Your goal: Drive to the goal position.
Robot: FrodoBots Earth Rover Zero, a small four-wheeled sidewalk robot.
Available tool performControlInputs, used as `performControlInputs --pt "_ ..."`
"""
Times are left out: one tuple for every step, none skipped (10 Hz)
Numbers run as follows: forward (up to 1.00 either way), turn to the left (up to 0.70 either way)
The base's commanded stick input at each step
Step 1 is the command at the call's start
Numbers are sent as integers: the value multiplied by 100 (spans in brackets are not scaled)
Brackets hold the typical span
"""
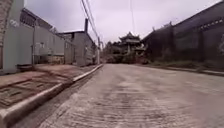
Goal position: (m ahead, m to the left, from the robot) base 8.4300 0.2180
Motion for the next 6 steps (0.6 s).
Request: performControlInputs --pt "100 0" --pt "100 0" --pt "100 0" --pt "100 0" --pt "100 0" --pt "100 0"
